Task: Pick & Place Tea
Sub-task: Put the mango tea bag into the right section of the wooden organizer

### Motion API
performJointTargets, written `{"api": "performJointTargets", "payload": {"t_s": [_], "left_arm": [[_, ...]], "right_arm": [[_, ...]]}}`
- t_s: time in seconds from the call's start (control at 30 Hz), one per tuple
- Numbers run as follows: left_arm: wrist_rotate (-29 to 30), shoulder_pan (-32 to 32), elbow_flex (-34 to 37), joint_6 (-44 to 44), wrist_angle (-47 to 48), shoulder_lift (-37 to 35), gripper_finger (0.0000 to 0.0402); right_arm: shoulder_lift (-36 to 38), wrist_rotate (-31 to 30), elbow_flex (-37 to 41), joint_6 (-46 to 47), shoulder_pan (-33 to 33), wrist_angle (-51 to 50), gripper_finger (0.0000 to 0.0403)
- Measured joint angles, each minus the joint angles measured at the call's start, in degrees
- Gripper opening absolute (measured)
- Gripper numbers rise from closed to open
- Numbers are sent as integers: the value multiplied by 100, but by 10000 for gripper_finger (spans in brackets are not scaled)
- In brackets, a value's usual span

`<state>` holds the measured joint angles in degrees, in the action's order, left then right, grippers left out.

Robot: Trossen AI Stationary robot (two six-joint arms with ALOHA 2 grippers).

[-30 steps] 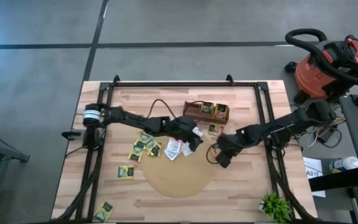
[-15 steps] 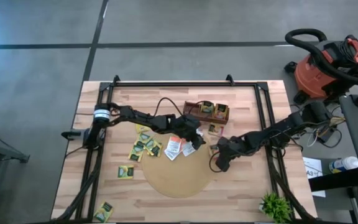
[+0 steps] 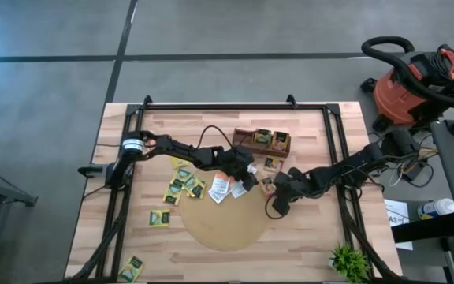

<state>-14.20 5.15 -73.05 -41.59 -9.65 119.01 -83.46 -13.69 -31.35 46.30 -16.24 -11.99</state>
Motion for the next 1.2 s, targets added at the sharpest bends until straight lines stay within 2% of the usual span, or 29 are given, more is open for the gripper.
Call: {"api": "performJointTargets", "payload": {"t_s": [0.8,1.07,1.2], "left_arm": [[-93,44,-612,-443,-44,520,151],[-334,24,-698,-268,-38,528,149],[-398,15,-685,-170,2,528,135]], "right_arm": [[-15,17,1,-348,1,138,59],[-15,-193,1,-348,1,198,59],[-15,-285,1,-348,1,215,59]]}}
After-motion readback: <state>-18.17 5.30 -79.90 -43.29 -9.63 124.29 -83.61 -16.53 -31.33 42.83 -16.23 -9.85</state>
